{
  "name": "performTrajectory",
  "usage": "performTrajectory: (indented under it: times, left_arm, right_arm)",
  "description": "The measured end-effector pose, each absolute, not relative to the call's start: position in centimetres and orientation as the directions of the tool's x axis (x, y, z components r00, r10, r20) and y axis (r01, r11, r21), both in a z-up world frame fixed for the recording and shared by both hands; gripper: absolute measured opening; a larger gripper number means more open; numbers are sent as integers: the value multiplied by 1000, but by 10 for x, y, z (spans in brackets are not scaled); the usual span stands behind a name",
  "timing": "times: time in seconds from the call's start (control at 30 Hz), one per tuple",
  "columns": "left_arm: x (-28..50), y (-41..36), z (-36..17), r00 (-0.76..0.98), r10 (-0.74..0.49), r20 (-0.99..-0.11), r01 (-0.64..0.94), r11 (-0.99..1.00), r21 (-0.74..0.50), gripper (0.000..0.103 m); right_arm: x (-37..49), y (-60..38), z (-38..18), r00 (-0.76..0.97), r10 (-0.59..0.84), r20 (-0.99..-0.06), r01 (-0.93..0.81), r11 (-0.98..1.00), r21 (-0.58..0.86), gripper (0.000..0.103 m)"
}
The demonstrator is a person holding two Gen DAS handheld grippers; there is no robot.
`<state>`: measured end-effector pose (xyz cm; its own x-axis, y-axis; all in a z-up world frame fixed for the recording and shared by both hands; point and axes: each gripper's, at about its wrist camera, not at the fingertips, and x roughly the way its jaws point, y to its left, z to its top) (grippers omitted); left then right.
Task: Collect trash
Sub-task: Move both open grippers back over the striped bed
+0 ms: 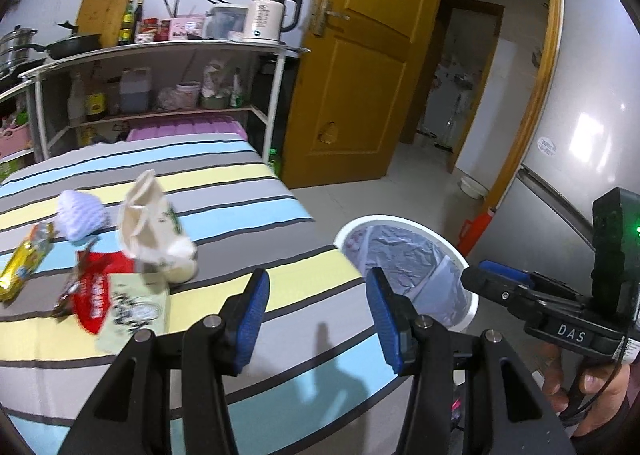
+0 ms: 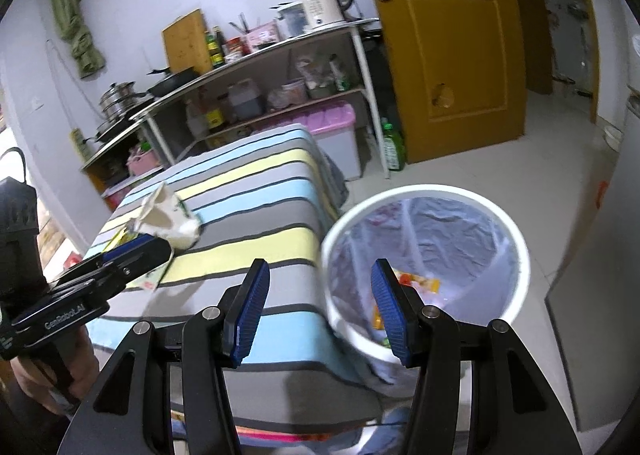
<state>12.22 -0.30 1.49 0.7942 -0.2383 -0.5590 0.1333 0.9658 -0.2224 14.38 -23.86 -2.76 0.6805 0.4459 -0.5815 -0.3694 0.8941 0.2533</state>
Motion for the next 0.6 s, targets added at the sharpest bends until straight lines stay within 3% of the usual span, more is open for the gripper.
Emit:
performTrajectory:
  times: [0.6]
  left_arm:
    - [95,90,6,835,-57,-547,-66,977,-202,52]
  right_arm:
    - [136,-169,-27,609,532,-588,-507,832,227,54]
